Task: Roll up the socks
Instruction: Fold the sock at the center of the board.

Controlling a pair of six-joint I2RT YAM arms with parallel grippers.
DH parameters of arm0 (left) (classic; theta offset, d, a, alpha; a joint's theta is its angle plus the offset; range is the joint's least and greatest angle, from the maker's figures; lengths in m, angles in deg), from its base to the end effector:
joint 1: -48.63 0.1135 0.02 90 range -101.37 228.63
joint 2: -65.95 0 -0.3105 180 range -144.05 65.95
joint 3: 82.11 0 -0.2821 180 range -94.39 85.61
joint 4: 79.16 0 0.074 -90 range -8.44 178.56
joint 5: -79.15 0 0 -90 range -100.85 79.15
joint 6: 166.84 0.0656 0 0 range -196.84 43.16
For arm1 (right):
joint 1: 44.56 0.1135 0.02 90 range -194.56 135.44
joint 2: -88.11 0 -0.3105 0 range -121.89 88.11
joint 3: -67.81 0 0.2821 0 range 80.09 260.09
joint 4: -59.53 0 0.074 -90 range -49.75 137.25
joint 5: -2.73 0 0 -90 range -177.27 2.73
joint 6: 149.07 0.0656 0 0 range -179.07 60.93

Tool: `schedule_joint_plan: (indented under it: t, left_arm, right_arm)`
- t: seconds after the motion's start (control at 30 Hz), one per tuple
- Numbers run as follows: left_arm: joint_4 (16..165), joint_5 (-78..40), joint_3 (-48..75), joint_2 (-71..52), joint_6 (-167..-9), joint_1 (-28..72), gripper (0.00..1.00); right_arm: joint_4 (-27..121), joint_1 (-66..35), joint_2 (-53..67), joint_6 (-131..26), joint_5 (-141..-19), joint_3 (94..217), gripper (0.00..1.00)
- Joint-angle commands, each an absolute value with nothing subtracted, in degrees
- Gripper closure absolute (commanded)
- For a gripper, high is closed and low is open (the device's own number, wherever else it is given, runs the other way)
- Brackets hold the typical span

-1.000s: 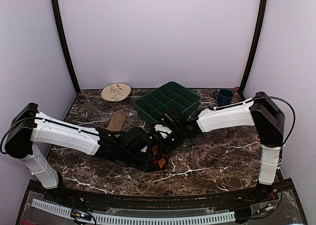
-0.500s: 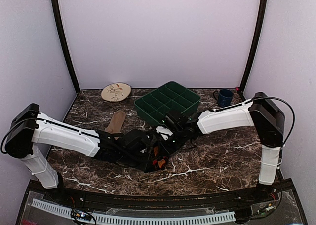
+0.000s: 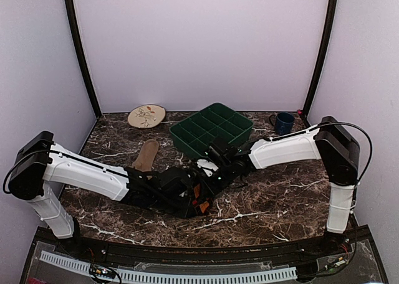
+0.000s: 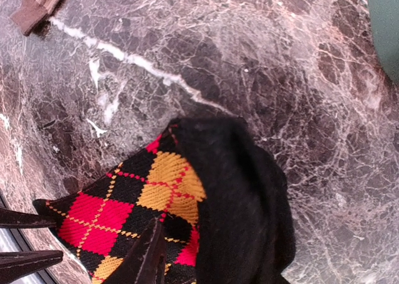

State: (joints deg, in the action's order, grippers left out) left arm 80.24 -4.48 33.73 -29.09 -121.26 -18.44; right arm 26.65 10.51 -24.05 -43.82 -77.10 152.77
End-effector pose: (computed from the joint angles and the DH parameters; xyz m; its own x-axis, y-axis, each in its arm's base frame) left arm 0.1532 -0.3435 0.1691 -0.8395 0.1991 -0.5056 0.4212 0.8263 -0.3739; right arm 0.2523 0.3814 0.1520 -0.7043 -0.5563 -0.4410 -0.6967 0.6610 0.2788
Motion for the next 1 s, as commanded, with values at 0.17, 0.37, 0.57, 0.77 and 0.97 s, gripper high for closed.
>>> schedule_joint_plan:
  t: [0.17,0.37,0.57,0.77,0.97]
  left_arm:
    - [80.41,-4.61,34.96,-29.48,-123.10,-19.79,0.78]
    - [80.31,-4.25,35.24,-29.51,-123.46,-20.53,0.78]
    - [79.92,-3.60,35.44,-28.78,-123.42,-20.70,0.78]
    - [80.46,-3.17,36.36,-27.66,-123.07,-20.72,0.78]
    - [81.15,-3.07,37.01,-27.25,-122.74,-20.72,0.78]
  right_arm:
    - [27.51,9.94,-21.10,-43.83,-79.48,152.21,0.62]
    - [28.11,9.67,-19.31,-43.10,-80.72,151.33,0.60]
    - [28.81,9.58,-17.26,-41.90,-82.26,150.54,0.58]
    - [30.98,9.56,-15.87,-38.85,-82.93,149.93,0.58]
    - [33.67,9.58,-15.03,-35.93,-82.94,148.79,0.59]
